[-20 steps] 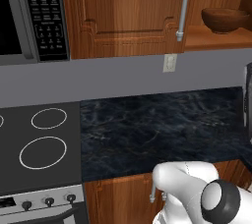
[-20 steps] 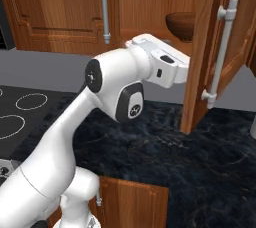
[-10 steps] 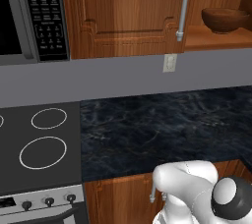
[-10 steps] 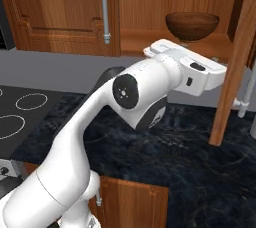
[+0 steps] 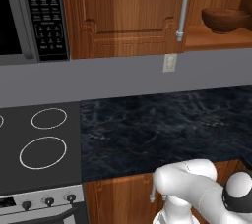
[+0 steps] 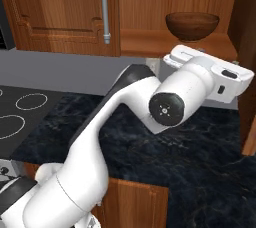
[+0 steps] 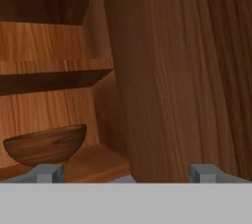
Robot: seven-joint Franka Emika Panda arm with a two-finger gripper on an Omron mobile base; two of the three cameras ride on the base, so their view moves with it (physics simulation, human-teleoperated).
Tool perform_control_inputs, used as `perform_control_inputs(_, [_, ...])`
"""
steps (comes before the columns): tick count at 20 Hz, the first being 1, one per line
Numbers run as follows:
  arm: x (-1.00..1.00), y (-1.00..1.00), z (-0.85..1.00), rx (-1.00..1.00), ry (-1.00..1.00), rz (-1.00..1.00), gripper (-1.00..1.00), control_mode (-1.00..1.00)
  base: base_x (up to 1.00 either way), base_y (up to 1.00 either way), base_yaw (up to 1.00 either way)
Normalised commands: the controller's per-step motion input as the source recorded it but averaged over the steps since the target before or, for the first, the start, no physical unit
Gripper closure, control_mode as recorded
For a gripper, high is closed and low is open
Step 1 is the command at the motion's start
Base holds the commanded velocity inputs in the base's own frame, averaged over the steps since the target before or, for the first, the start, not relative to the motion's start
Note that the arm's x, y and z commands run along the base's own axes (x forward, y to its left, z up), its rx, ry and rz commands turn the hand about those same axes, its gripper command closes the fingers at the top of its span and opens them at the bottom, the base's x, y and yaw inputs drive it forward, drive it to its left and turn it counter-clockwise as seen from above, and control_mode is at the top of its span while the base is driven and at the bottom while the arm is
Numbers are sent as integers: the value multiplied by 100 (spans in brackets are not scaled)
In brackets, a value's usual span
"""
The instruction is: Move the bowls from the cabinet to the plates on the dining table.
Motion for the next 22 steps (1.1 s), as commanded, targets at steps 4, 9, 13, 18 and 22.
perform_control_inputs(4, [39,-16,-9,0,0,8,-100,-100,0,0,0])
perform_control_inputs(9, [28,0,-5,0,0,3,-100,-100,0,0,0])
perform_control_inputs(13, [8,12,-1,-2,-3,3,-100,-100,0,0,0])
perform_control_inputs(18, [-7,34,0,-5,-5,0,-100,-100,0,0,0])
perform_control_inputs(22, [-24,51,0,-10,-10,0,-100,-100,0,0,0])
